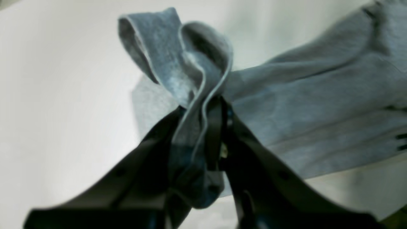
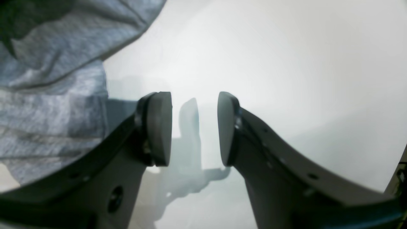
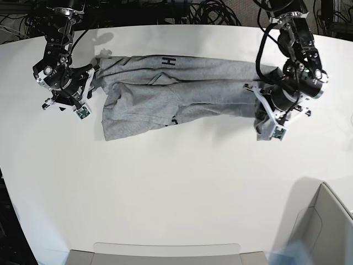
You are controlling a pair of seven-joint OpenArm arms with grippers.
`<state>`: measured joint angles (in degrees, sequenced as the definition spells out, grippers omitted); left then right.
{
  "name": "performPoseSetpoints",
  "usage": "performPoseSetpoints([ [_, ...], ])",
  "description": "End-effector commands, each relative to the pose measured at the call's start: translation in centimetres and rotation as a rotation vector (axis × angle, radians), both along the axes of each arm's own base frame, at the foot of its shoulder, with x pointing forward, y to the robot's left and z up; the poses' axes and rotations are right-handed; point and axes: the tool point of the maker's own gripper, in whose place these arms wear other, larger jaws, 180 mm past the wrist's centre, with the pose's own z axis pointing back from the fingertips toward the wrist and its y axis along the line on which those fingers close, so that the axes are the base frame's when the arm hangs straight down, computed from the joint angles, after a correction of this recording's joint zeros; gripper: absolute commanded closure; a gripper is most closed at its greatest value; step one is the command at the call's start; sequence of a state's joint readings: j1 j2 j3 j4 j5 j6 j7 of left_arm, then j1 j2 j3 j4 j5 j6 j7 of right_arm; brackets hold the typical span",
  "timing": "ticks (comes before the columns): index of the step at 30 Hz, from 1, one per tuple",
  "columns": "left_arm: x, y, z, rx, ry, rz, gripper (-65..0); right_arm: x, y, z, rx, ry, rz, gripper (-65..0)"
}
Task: Fold the T-shirt properly
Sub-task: 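Fold the strip end with the left gripper toward the right gripper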
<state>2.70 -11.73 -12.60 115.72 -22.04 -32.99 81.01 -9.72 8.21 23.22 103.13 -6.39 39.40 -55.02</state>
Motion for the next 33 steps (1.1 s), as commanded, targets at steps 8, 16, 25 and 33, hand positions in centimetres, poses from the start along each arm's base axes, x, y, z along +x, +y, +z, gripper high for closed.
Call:
performPoseSetpoints([
  [8,-1.0,-9.1,-1.2,-0.183,0.063,-0.026,0.0,1.0,-0.1,1.2,-0.008,-0.045,0.017,-23.9],
  [16,-2.0,-13.6,-1.6,-0.267,0.116,-0.019,0.0,1.0,-0.1,1.2,-0.008,-0.043,0.017,-23.9],
  [25,-1.0,-13.4,-2.4,-0.313,0.104,0.081,0.0,0.9,-0.1,1.1,-0.008,-0.042,0.017,-23.9],
  [33,-1.3,-13.7,-1.7,-0.335,0.107,0.101,-11.4,1.0,-0.1,1.2,-0.008,-0.043,0.017,-23.9],
])
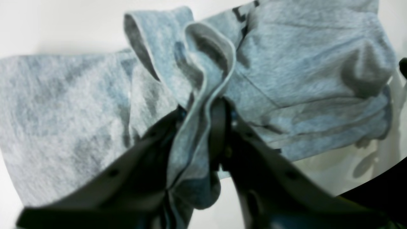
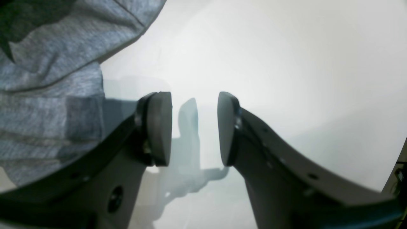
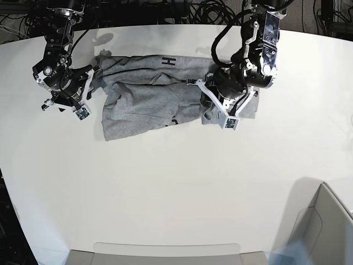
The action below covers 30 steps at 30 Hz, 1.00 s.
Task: Fold the T-shirt properly
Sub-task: 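Fold the strip end with the left gripper toward the right gripper, then release the right gripper and move it to grasp the strip's other end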
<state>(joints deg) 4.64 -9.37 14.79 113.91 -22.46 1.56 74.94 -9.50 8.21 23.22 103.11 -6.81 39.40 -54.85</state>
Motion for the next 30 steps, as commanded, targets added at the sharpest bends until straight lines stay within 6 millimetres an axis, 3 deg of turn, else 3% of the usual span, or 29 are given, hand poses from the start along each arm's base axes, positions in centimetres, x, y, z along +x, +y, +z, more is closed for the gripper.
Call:
performPoseSetpoints([
  [1,0.6,-0.4,1.3,-0.022,-0.046,-0.003,-14.3,0.8,0.0,1.1,-0.002,-0.039,0.017,-23.9],
  [10,-0.7,-3.8,1.3,-0.035,-0.041,-0.118,-30.4,0.9,0.0,1.1,-0.002,-0.04,0.017,-23.9],
  [14,-0.1,-3.2,1.9,-0.038,-0.067,-0.092,-30.6,0.9,0.0,1.1,-0.002,-0.04,0.017,-23.9],
  [20,1.6,1.6,2.1,-0.017,-0.082,0.068,-28.2,0.9,0.0,1.0,-0.002,-0.039,0.017,-23.9],
  [23,1.0,3.2,1.4,-0.006,-0.059,0.115,-23.8,1.1,-0.1,1.2,-0.001,-0.046,0.016,-23.9],
  [26,0.2,3.2,0.7,-0.002,-0.03,0.109,-22.7,1.4,-0.1,1.5,-0.001,-0.057,0.014,-23.9],
  [30,-0.8,0.0,0.1,-0.014,-0.011,0.009,-22.7,1.7,0.0,1.8,0.002,-0.067,0.015,-23.9],
])
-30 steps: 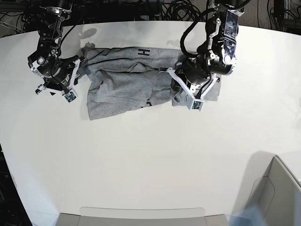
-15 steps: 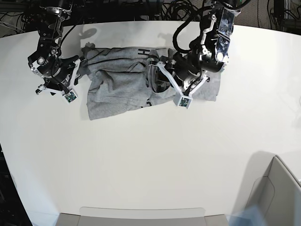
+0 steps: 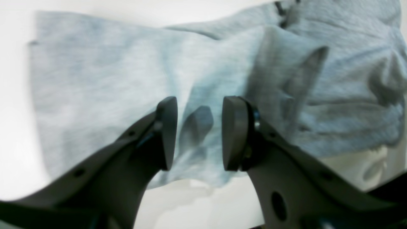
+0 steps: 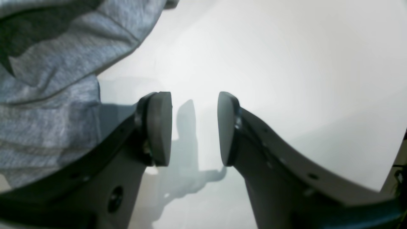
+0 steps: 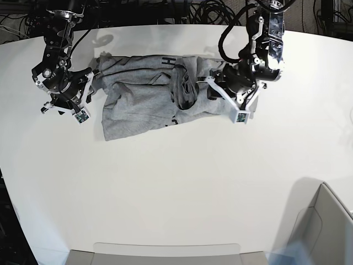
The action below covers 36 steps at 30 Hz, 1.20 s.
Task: Fold the T-shirt properly
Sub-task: 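Release the right gripper and move it to grasp the strip's other end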
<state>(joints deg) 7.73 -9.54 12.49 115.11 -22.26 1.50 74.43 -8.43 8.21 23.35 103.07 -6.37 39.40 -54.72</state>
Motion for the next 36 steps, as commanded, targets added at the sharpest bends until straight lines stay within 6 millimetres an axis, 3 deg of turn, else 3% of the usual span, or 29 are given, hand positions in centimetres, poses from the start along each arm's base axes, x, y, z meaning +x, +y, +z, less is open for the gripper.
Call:
performPoseSetpoints([
  [1,0.1,-1.6,0.6,-0.022,-0.025,-0.041,-22.7,1.3,-0.2,1.5,-0.01,-0.051,0.015,-23.9],
  [10,1.0,-5.3,-2.2,-0.02,-0.004,-0.145,-22.7,1.5,-0.3,1.8,-0.005,-0.064,0.008,-23.9],
  [18,2.1,-9.1,-0.3,-0.082,-0.069,-0.197,-22.7,3.3,-1.8,4.4,0.087,-0.171,-0.094,-23.9],
  [25,2.4,-8.8,1.7,-0.091,-0.131,-0.196,-22.7,3.6,0.0,5.0,0.208,-0.204,-0.063,-24.2],
  [31,1.2,-7.2,0.4,-0.049,-0.099,-0.201,-22.7,2.9,3.0,5.0,0.435,-0.213,-0.029,-24.3],
  [33,0.9,-7.1,0.1,-0.045,-0.091,-0.203,-22.7,2.6,3.0,4.3,0.546,-0.205,-0.065,-24.3],
  [36,0.4,-7.0,-0.3,-0.044,-0.076,-0.201,-22.7,1.9,1.3,2.7,0.639,-0.135,-0.121,-24.7],
])
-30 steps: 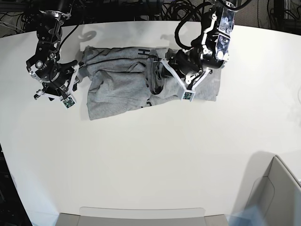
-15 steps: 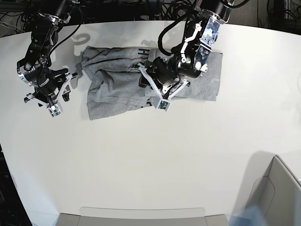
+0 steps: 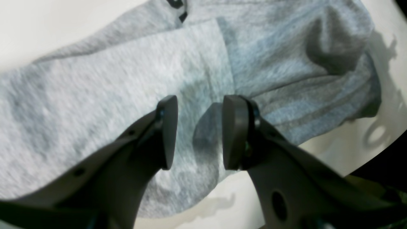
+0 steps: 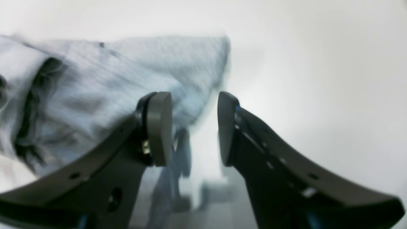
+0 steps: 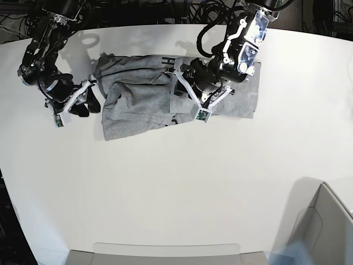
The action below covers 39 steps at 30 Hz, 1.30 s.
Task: Fold the T-shirt properly
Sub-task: 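Release the right gripper and move it to grasp the strip's other end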
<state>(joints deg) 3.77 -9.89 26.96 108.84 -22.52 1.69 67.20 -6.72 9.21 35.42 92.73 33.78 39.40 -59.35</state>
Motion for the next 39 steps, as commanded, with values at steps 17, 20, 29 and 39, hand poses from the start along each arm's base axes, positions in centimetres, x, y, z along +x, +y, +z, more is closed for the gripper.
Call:
performPoseSetpoints([
  [17,0.1,-0.4,0.6,-0.015,-0.021,-0.007,-22.7,-0.8,-4.3,-3.3,0.124,0.187,-0.078,-29.1],
  [20,0.1,-0.4,0.6,-0.017,-0.02,-0.007,-22.7,-0.6,-3.4,-4.4,0.169,0.222,-0.08,-29.1],
  [29,0.0,-0.4,0.5,-0.017,-0.019,-0.009,-22.7,-1.2,3.3,-6.7,0.233,0.308,0.068,-29.1],
  [39,-0.6,-0.2,0.0,-0.012,-0.001,-0.002,-22.7,-2.9,8.3,-8.0,0.26,0.366,0.184,-29.0],
])
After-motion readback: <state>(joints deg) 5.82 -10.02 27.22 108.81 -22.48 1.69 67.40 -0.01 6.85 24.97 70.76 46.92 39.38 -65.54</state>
